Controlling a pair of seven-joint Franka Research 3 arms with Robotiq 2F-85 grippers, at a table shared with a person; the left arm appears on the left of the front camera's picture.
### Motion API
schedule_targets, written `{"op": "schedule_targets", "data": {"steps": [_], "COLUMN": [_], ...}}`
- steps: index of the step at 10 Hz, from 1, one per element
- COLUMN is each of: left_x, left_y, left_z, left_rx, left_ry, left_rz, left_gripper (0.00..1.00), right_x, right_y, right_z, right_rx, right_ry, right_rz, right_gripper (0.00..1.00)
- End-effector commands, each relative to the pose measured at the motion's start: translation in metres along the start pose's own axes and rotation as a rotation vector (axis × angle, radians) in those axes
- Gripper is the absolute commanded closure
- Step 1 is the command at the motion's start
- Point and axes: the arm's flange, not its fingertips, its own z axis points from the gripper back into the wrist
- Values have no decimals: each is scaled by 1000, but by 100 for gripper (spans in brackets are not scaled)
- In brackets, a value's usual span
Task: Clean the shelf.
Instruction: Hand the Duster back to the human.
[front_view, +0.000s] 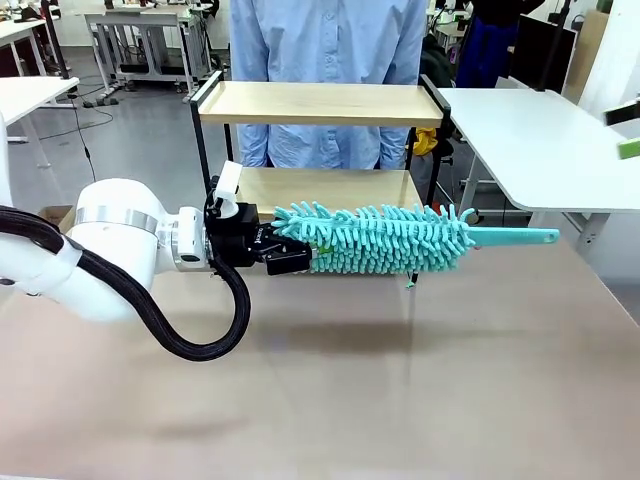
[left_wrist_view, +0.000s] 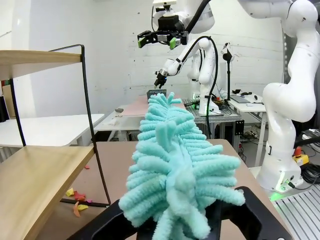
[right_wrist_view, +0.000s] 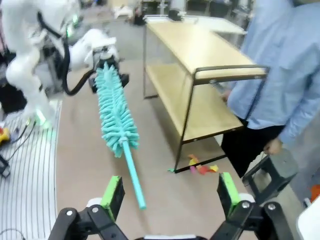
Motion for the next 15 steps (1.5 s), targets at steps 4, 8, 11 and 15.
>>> {"op": "schedule_targets", "data": {"steps": [4, 8, 11, 15], "left_x": [2, 80, 167, 227], "left_y": [0, -1, -18, -33], "left_z": [0, 7, 25, 86], "left_rx": [-3, 114, 175, 531], "left_ry": [-6, -56, -167, -127], "left_rz": [-2, -12, -20, -136], "left_gripper": [100, 83, 83, 83], "right_x": [-21, -21, -21, -21], "right_y": [2, 2, 2, 2], "right_z": [27, 27, 27, 27], "right_rx": [-73, -73, -73, -73], "right_ry": [-72, -72, -72, -72], "right_rz": [-61, -61, -61, -61], "right_gripper": [0, 0, 0, 0]}}
